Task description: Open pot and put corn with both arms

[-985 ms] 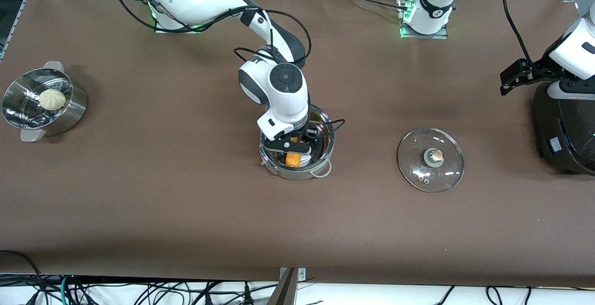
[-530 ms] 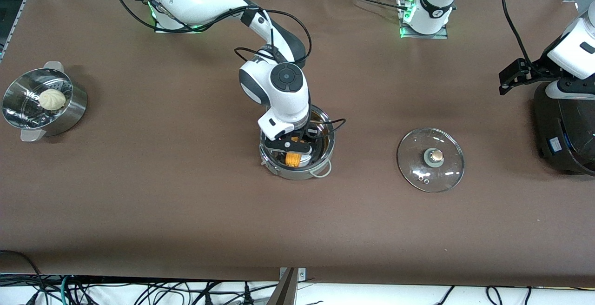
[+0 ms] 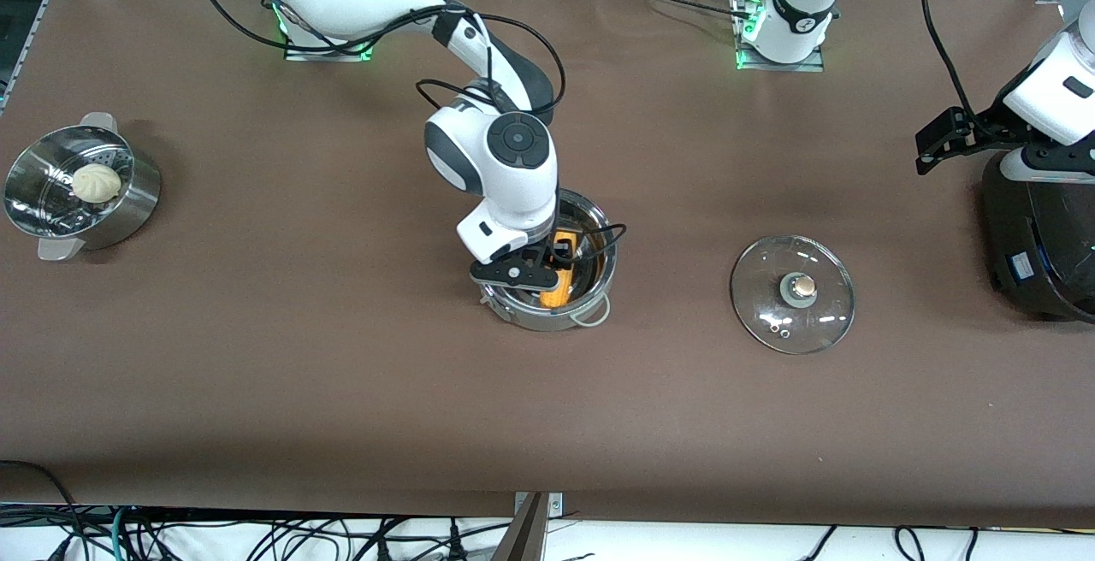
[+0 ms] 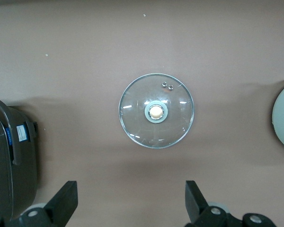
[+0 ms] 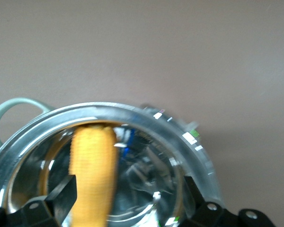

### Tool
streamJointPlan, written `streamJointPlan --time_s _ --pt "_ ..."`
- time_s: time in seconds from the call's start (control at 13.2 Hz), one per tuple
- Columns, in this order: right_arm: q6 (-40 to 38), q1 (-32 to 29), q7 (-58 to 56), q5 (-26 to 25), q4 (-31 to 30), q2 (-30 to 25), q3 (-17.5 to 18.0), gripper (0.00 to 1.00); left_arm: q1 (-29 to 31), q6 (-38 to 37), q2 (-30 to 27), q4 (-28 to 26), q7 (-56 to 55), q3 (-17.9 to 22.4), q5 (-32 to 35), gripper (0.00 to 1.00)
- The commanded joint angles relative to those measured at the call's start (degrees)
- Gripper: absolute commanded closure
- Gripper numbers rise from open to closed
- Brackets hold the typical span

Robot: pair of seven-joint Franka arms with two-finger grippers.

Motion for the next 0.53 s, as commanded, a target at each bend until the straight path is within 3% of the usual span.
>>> streamJointPlan --time_s 0.0,0.45 --pt "-6.5 -3.6 -8.3 -0.6 -0.5 -5.0 0.3 0.01 0.2 -0.5 -0.8 -0.1 0.0 -0.2 1.5 0.0" --pt "-14.3 -12.7 -17.5 1.4 -0.5 -10.3 0.2 0.01 0.4 -0.9 -0.8 -0.1 0.1 -0.2 1.5 0.0"
